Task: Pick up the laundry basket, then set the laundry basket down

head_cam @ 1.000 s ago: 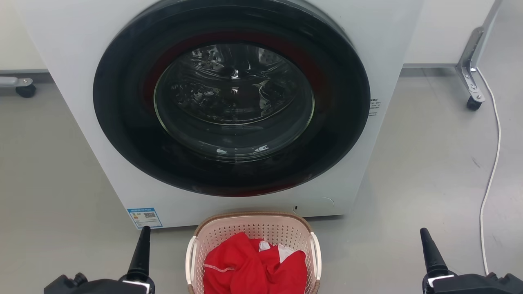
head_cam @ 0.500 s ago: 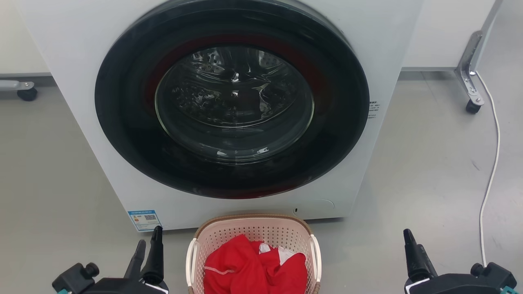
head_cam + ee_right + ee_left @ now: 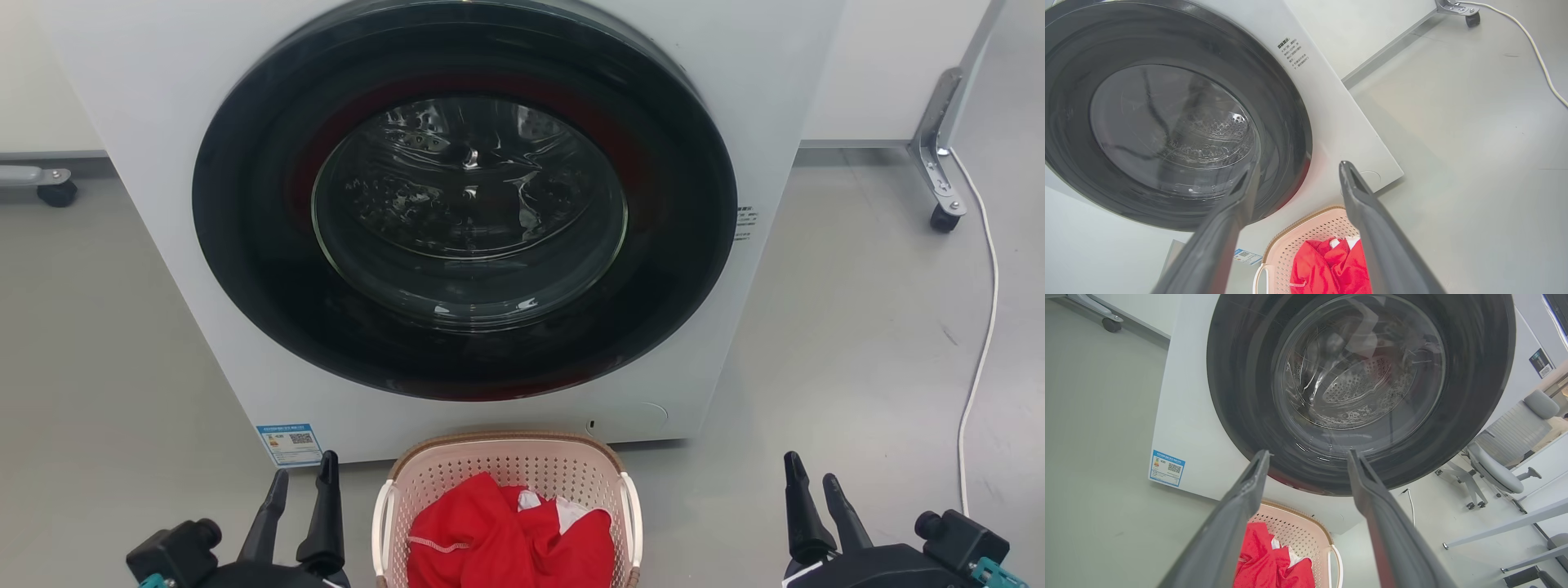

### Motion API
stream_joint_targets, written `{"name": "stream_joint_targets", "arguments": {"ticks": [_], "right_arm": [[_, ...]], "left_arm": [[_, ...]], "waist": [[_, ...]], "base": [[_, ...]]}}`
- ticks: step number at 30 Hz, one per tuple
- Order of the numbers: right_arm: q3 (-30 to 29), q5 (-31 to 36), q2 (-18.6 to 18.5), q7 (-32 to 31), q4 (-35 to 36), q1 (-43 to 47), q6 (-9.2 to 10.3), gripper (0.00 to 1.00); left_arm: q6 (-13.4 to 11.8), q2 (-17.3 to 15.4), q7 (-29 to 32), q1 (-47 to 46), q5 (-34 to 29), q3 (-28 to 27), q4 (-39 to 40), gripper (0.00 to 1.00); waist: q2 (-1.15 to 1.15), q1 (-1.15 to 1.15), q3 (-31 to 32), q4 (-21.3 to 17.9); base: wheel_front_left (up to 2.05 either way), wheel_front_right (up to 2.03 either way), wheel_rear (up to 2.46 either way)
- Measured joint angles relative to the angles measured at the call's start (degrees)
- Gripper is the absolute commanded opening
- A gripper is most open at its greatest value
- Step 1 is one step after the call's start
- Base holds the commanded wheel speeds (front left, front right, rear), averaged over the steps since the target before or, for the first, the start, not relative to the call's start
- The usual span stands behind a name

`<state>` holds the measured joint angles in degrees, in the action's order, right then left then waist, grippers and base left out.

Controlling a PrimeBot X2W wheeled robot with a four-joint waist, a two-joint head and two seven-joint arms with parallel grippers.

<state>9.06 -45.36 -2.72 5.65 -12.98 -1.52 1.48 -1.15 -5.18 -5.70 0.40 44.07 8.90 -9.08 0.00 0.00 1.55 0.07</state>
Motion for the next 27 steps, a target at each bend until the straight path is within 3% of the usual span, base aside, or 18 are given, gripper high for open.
{"name": "stream_joint_targets", "arguments": {"ticks": [27], "right_arm": [[4.72,22.31,-0.26,5.54,4.17,1.59,3.63,1.00]], "left_arm": [[-3.75,-0.35,-5.53,1.44,-23.97,4.34,5.33,1.00]], "waist": [[0.00,0.00,0.83,-0.06]], "base": [[0.00,0.00,0.00]]}}
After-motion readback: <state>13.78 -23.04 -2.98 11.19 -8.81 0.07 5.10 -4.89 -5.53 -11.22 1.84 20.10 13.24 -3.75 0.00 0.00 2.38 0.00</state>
